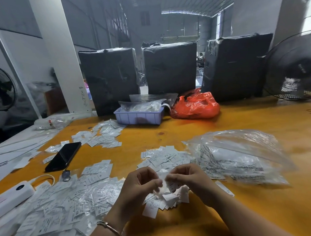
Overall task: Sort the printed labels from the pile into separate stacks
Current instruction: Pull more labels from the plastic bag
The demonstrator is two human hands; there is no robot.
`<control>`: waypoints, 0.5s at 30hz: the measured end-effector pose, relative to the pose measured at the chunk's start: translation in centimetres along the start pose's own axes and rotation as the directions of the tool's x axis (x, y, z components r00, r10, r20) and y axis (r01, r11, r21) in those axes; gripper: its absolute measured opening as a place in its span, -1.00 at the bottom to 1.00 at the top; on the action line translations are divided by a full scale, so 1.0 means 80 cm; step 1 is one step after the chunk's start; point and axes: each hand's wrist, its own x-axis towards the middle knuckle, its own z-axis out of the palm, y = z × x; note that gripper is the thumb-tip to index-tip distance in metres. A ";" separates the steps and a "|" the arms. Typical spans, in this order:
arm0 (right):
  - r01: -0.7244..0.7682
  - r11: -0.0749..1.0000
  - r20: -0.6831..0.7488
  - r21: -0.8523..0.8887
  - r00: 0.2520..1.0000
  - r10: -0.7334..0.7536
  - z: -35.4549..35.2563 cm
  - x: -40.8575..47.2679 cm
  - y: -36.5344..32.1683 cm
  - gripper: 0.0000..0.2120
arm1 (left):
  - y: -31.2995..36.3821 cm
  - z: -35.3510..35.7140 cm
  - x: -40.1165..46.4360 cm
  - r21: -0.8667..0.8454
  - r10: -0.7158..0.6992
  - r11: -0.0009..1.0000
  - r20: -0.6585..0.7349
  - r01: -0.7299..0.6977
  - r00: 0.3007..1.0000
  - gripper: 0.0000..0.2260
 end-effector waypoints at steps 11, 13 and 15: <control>0.167 0.945 0.067 -0.282 0.986 -0.155 -0.005 -0.002 0.001 -0.86 | 0.000 0.002 -0.003 0.103 -0.016 0.995 0.087 0.007 0.996 -0.93; 0.175 0.963 -0.030 -0.206 0.982 -0.185 -0.009 -0.001 -0.004 -0.90 | -0.001 -0.002 -0.002 0.068 -0.034 0.997 0.060 0.030 0.998 -0.92; 0.206 0.965 -0.174 -0.163 0.956 -0.234 -0.013 0.001 -0.008 -0.89 | -0.002 -0.007 0.001 0.013 -0.052 0.999 0.022 0.052 0.998 -0.92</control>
